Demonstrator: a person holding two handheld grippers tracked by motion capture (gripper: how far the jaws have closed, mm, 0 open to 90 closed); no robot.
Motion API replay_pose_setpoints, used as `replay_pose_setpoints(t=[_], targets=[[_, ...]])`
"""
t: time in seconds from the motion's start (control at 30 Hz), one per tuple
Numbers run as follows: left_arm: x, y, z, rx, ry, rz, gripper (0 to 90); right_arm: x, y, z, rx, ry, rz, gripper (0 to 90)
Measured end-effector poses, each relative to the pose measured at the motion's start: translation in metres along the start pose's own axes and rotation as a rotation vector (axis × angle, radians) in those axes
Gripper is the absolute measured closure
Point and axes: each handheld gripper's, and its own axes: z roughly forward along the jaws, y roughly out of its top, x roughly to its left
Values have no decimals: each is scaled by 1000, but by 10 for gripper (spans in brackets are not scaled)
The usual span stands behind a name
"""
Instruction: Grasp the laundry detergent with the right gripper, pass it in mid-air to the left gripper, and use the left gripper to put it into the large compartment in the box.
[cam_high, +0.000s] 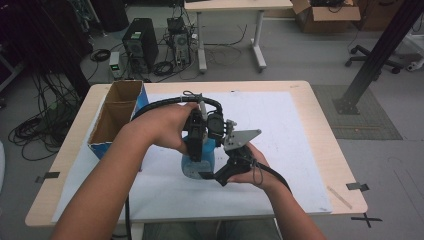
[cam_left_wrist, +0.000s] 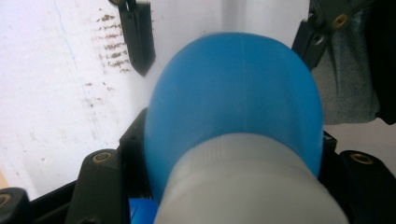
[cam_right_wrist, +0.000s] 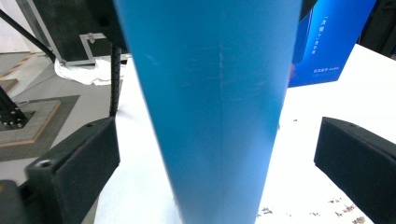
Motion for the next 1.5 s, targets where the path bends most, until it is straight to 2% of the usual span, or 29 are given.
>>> replay_pose_setpoints(t=[0.23,0.37,0.5,0.53,0.63,0.67,0.7,0.77,0.8,0.83,0.87,0.97,1.0,1.1,1.13,1.17,1.2,1.23,1.27,1.3,1.33,1.37,1.4,1.5], targets=[[5,-3,-1,-1,0,-23,386,-3,1,-18,-4,-3,5,1],[8,-5,-5,1,2,-44,385,-5,4,-32,17,-18,3,1],[12,-8,-9,4,-1,-92,385,-7,7,-50,47,-43,-1,3],[12,-8,-9,4,-1,-92,385,-7,7,-50,47,-43,-1,3],[16,-10,-14,-1,4,-151,384,-11,9,-69,93,-79,-7,2],[16,-10,-14,-1,4,-151,384,-11,9,-69,93,-79,-7,2],[18,-12,-18,-10,20,-183,383,-14,9,-79,128,-99,0,2],[20,-13,-21,-23,39,-216,383,-16,9,-85,161,-113,-8,3],[20,-13,-21,-23,39,-216,383,-16,9,-85,161,-113,-8,3],[23,-15,-25,-26,45,-258,383,-18,9,-91,194,-120,-10,9],[24,-16,-27,-31,44,-283,383,-19,9,-94,208,-128,-7,8],[28,-17,-32,-28,35,-347,383,-21,9,-102,242,-142,-9,10],[28,-17,-32,-28,35,-347,383,-21,9,-102,242,-142,-9,10],[35,-21,-37,-28,23,-437,383,-22,9,-112,276,-158,-14,10],[37,-22,-37,-28,18,-451,383,-23,10,-114,286,-162,-18,10],[39,-24,-38,-30,12,-491,383,-23,10,-116,292,-165,-21,9],[39,-24,-38,-30,12,-491,383,-23,10,-119,298,-170,-21,10],[43,-27,-40,-30,5,-541,383,-24,10,-120,305,-173,-23,10],[43,-27,-40,-30,5,-541,383,-24,10,-120,305,-173,-23,10],[46,-29,-41,-31,1,-590,383,-24,11,-123,329,-177,-27,11],[46,-29,-41,-31,1,-590,383,-25,11,-124,343,-180,-31,12],[49,-32,-43,-35,-6,-630,383,-25,12,-124,357,-185,-36,14],[49,-32,-43,-35,-6,-630,383,-25,12,-124,357,-185,-36,14],[53,-38,-51,-42,-19,-690,383,-28,16,-126,427,-190,-48,17]])
